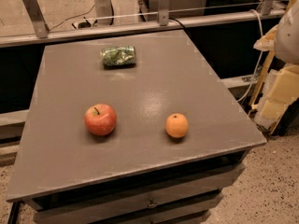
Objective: Place green can upright
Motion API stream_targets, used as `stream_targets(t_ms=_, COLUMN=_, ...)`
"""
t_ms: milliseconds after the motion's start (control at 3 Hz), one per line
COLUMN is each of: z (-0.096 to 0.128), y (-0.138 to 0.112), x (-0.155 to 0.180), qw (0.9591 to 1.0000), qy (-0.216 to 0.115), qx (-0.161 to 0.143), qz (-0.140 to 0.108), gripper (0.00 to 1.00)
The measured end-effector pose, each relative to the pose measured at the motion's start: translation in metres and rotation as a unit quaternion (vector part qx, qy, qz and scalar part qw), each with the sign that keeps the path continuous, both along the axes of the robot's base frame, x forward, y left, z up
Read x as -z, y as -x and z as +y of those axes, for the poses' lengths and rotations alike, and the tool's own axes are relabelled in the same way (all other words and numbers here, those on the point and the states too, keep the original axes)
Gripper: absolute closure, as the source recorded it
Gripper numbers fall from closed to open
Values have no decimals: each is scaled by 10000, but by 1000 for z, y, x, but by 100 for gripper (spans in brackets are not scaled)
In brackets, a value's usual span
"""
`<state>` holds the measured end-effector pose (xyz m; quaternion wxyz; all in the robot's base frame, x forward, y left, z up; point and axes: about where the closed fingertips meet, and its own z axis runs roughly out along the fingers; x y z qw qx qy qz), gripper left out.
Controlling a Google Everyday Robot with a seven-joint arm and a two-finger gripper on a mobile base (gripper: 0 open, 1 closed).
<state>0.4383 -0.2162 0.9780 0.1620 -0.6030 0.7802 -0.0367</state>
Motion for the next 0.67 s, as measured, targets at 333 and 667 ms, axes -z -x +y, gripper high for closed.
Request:
stream_targets(t_ms=333, z=0, y=0, x=0, qw=10000, qy=0, qx=0, qz=-1, gripper=0)
stream_targets(t_ms=667, z=12, y=-35, x=-7, qw=9994, qy=178, qx=-278, qz=-70, gripper=0)
